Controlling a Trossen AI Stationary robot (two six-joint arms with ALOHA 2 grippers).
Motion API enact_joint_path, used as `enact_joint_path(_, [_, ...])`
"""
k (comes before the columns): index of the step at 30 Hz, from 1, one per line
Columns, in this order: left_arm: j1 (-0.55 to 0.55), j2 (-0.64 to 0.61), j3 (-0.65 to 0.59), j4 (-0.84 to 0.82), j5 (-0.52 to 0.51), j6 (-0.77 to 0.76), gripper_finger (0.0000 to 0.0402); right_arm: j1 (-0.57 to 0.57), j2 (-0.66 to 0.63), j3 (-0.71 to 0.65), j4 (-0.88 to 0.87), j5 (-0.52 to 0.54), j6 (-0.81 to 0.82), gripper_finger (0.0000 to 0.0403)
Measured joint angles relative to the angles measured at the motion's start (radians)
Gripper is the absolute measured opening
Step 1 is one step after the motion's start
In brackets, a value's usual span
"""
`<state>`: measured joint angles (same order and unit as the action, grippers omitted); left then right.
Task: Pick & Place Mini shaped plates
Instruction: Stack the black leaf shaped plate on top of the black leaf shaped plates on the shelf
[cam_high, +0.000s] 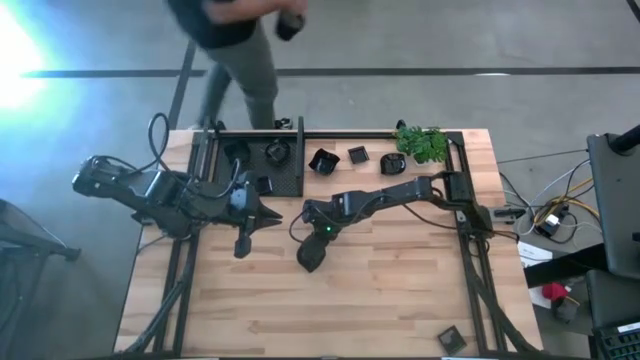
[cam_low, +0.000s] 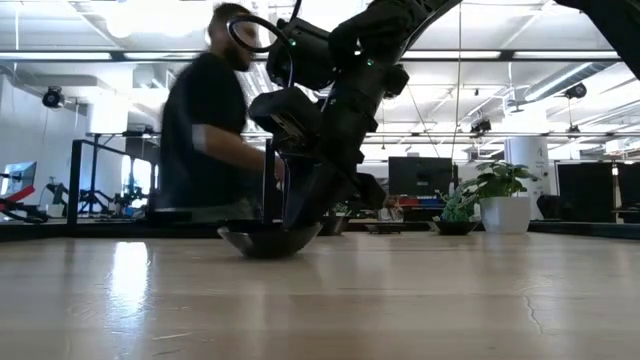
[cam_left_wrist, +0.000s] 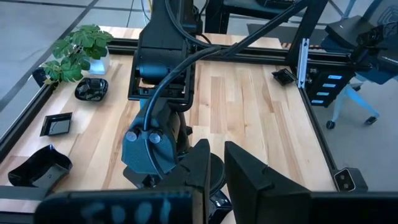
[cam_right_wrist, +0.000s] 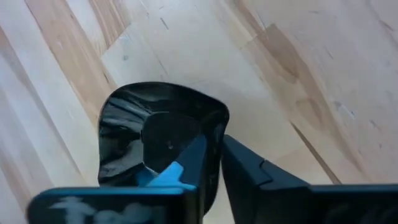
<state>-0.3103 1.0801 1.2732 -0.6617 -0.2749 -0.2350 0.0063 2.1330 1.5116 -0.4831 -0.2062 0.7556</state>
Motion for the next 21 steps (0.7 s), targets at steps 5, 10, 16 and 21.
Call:
enact_joint_path(5, [0.000, 0.000, 0.000, -0.002, 0.000, 0.000, 0.0041, -0.003, -0.005, 0.006, 0.000, 0.000, 0.001, 0.0084])
enact_joint_path(10, [0.000, 0.000, -0.002, -0.008, 0.000, 0.000, 0.0041, -0.005, -0.031, 0.016, -0.005, -0.001, 0.000, 0.0093])
enact_joint_path(16, [0.000, 0.000, -0.002, -0.009, 0.000, -0.003, 0.0041, -0.002, -0.124, 0.017, -0.025, 0.005, -0.025, 0.0088])
enact_joint_path(21, [0.000, 0.000, -0.002, -0.012, 0.022, -0.007, 0.0041, 0.022, -0.261, 0.016, -0.100, 0.120, -0.065, 0.0079])
